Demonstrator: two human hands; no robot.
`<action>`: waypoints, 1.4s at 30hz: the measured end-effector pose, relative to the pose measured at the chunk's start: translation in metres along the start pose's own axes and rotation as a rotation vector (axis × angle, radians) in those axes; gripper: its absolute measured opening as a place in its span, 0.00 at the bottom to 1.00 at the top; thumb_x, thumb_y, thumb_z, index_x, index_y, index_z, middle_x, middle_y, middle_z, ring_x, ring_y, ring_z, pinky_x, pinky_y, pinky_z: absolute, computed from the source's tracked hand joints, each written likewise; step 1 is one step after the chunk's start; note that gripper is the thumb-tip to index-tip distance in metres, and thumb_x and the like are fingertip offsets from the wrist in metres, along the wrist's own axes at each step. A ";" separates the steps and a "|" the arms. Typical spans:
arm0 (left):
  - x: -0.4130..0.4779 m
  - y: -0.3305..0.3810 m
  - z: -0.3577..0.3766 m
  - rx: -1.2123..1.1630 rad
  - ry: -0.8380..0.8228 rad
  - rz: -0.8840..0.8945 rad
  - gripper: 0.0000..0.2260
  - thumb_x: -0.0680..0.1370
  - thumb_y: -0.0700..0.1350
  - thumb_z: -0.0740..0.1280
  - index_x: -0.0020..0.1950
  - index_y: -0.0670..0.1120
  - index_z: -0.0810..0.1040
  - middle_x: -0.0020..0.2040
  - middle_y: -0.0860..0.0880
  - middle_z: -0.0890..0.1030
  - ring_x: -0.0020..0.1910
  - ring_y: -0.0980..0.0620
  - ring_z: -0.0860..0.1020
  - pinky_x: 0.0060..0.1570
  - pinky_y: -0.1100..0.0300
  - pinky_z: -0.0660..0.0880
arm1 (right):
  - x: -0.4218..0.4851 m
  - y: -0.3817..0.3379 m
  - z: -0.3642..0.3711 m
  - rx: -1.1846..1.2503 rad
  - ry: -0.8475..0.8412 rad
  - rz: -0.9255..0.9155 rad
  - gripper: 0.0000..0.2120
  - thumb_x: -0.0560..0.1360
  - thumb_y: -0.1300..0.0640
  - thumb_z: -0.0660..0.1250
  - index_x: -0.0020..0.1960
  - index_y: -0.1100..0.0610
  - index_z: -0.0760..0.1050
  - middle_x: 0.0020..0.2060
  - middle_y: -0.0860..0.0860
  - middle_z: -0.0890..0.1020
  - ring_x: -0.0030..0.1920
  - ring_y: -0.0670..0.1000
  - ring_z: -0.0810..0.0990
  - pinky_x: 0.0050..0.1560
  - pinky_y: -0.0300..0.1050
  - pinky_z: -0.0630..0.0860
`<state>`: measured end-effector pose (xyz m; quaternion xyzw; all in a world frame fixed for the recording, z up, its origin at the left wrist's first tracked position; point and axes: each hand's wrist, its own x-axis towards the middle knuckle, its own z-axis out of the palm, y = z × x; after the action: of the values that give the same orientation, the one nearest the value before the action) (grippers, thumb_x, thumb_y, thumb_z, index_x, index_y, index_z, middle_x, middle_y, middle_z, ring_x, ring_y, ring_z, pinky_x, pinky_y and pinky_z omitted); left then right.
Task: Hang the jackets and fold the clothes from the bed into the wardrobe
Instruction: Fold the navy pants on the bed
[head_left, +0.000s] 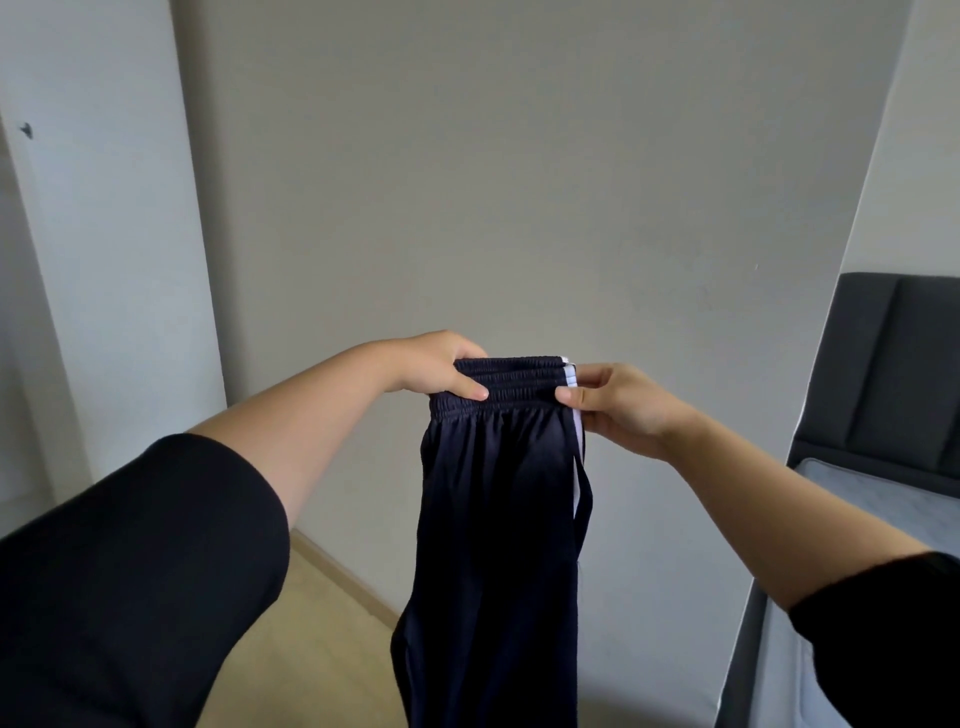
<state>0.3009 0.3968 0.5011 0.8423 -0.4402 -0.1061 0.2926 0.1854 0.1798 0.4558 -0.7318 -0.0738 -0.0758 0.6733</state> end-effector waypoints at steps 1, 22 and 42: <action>0.002 0.000 0.004 -0.028 0.031 0.028 0.13 0.75 0.39 0.71 0.56 0.53 0.78 0.52 0.53 0.82 0.51 0.55 0.80 0.53 0.62 0.75 | 0.001 0.002 -0.001 0.010 0.052 -0.019 0.17 0.70 0.61 0.70 0.57 0.67 0.78 0.53 0.60 0.83 0.51 0.55 0.83 0.49 0.42 0.79; 0.004 -0.004 0.041 0.001 0.331 0.164 0.11 0.66 0.41 0.78 0.37 0.51 0.78 0.30 0.58 0.78 0.26 0.65 0.73 0.30 0.72 0.68 | -0.005 0.003 -0.022 0.025 0.353 -0.030 0.11 0.81 0.61 0.60 0.53 0.66 0.78 0.47 0.58 0.84 0.45 0.54 0.83 0.48 0.46 0.81; 0.001 0.014 0.028 0.250 -0.109 0.062 0.09 0.80 0.43 0.63 0.46 0.40 0.79 0.43 0.50 0.82 0.43 0.55 0.80 0.49 0.61 0.74 | -0.025 -0.024 -0.029 -0.536 0.155 -0.035 0.09 0.75 0.71 0.65 0.40 0.59 0.77 0.28 0.44 0.80 0.30 0.42 0.78 0.33 0.33 0.75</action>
<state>0.2795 0.3789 0.4872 0.8511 -0.4910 -0.0868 0.1643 0.1553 0.1523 0.4761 -0.8744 -0.0119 -0.1598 0.4579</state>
